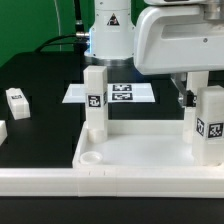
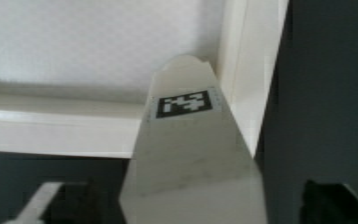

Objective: Assemble desk

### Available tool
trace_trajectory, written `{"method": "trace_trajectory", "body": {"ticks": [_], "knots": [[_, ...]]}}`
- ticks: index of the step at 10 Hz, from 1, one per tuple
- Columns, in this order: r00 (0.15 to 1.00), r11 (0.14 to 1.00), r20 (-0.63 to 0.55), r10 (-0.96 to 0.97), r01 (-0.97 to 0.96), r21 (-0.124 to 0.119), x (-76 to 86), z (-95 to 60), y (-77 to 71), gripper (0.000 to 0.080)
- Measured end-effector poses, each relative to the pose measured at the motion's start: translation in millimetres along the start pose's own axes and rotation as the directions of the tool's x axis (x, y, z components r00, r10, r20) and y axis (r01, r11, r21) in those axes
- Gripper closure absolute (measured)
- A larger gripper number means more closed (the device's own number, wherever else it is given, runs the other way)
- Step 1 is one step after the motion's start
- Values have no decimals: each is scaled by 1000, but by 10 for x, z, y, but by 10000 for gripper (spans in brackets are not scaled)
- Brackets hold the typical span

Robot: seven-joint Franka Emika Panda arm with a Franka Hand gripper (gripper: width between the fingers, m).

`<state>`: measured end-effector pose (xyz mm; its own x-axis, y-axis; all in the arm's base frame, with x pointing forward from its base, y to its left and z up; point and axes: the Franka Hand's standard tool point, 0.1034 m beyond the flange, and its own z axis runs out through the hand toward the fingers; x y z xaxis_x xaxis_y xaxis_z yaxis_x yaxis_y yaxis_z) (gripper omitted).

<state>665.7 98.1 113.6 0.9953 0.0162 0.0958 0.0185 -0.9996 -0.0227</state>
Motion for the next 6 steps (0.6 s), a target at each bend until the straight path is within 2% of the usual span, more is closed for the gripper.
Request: {"method": "trace_trajectory", "body": {"ticks": [1, 4, 5, 6], "knots": [[1000, 1000, 0, 0, 0, 0, 0, 1, 3, 514], [1000, 1000, 0, 29, -29, 0, 0, 2, 6, 512], [997, 997, 0, 73, -73, 0, 0, 1, 8, 512], [977, 977, 3, 213, -214, 5, 1, -1, 22, 512]]}}
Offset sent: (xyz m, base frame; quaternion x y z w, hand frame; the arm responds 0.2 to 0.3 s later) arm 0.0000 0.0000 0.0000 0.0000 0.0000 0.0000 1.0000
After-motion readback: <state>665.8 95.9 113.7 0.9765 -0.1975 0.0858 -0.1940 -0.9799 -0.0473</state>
